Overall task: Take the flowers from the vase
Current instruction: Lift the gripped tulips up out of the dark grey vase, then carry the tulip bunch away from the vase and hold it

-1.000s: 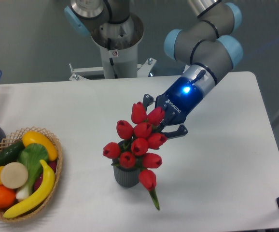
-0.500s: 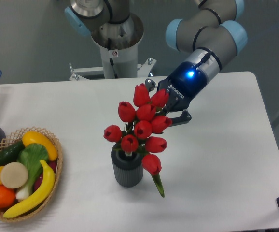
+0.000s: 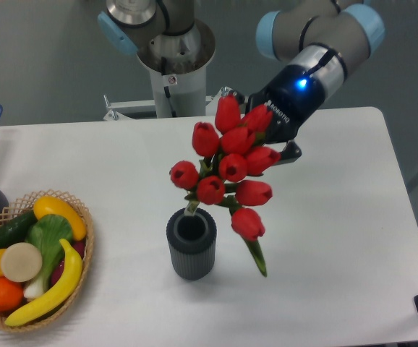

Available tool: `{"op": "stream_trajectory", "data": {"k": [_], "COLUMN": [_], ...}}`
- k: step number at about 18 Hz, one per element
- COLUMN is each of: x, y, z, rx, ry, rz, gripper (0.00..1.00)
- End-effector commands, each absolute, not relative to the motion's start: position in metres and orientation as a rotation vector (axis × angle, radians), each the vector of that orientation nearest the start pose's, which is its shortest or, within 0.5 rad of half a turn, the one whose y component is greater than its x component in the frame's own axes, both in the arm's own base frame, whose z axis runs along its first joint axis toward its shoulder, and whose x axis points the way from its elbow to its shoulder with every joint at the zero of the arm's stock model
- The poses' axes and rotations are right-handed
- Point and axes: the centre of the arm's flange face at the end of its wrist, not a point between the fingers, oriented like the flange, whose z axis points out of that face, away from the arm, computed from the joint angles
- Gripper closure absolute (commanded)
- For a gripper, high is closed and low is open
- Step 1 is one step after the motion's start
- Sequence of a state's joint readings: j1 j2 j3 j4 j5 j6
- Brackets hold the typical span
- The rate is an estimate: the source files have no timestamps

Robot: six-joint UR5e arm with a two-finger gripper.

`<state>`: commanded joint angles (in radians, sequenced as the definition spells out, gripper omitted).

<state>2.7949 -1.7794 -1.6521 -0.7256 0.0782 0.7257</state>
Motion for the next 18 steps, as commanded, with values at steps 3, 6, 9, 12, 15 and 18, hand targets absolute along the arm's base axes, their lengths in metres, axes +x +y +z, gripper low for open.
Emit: {"op": "stream_trajectory", "data": {"k": [3,6,9,12,15,18], "x": [-0.451,-0.467,-0.49,-0.513,-0.538,-0.547], "y": [0.396,0.379,0.352,0.346,0.343,0.341], "z": [0.519,0.523,0.525,0.517,0.511,0.498], "rx": [-1.657,-1.653,-1.651,-1.669,-1.773,-1.927], "ry": [-0.04,-0.086,-0.125,-0.152,-0.22,-0.319], "rz": [-0.465,-0.448,-0.391,-0.362,-0.258,-0.121], "gripper": [0.86,0.86,0.86,0.86,0.86,0.9]}}
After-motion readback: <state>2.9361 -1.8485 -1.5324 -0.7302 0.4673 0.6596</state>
